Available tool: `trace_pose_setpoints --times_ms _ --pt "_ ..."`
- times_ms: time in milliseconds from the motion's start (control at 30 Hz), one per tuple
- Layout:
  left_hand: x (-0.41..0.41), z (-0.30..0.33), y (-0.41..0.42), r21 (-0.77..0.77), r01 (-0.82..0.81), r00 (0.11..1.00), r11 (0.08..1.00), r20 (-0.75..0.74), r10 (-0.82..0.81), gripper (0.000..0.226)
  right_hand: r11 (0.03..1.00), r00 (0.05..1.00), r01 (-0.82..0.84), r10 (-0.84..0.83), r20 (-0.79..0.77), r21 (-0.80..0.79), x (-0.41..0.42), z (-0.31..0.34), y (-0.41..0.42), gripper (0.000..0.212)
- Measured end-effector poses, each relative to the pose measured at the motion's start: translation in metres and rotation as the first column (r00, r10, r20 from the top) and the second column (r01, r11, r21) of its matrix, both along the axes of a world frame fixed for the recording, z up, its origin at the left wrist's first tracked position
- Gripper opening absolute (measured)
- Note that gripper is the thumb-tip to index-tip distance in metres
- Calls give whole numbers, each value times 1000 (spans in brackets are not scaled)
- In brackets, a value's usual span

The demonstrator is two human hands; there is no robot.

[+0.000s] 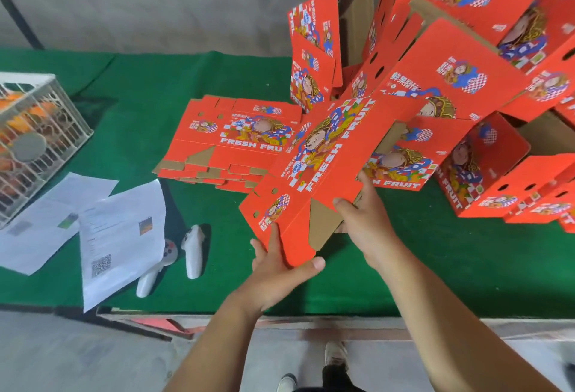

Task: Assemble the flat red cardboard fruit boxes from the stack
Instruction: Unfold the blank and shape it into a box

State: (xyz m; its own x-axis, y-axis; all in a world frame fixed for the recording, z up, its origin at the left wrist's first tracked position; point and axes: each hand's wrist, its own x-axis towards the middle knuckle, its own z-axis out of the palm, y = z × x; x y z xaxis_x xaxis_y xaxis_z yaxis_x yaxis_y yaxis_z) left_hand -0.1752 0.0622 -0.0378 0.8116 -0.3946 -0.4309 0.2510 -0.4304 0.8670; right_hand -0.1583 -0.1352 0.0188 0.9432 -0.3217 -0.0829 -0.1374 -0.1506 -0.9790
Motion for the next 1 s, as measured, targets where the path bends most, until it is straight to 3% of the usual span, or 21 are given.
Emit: trace_pose_setpoints --times_ms 67,133,233,300,400,533,667,833,933,1000 --pt "-2 -3 -1 99 20 994 995 105 -30 139 999 999 -38 38 0 -22 0 0 0 59" --pt "-2 -6 -3 -38 -33 986 999 160 39 117 998 998 -57 56 -21 -22 -2 -2 1 56" --pt "-3 -11 2 -285 -68 995 956 57 88 85 992 994 -102 100 -36 -71 -7 -4 0 53" --pt "-6 -16 6 -306 -73 993 949 64 97 71 985 992 -124 118 -50 -120 -10 -7 -5 61" --pt "-6 -19 6 -282 -221 961 934 102 258 48 981 986 -148 135 -101 -128 -12 -17 -15 74" --pt "0 -11 11 -248 -339 878 907 262 400 43 981 987 -132 117 -107 -142 -14 -27 -21 83" --pt "3 1 3 -312 -408 802 858 326 500 36 983 992 -92 77 -95 -160 -11 -22 -27 87" --pt "2 21 -32 -479 -468 793 743 143 592 30 985 991 123 -129 -42 -122 -8 -3 -26 81" --pt "-4 41 -57 -558 -467 815 686 31 579 30 988 995 68 -78 -65 -138 -19 0 -1 74" --pt "-9 49 -71 -616 -434 841 657 -16 541 32 988 999 11 -17 -39 -153 -29 -1 15 54"
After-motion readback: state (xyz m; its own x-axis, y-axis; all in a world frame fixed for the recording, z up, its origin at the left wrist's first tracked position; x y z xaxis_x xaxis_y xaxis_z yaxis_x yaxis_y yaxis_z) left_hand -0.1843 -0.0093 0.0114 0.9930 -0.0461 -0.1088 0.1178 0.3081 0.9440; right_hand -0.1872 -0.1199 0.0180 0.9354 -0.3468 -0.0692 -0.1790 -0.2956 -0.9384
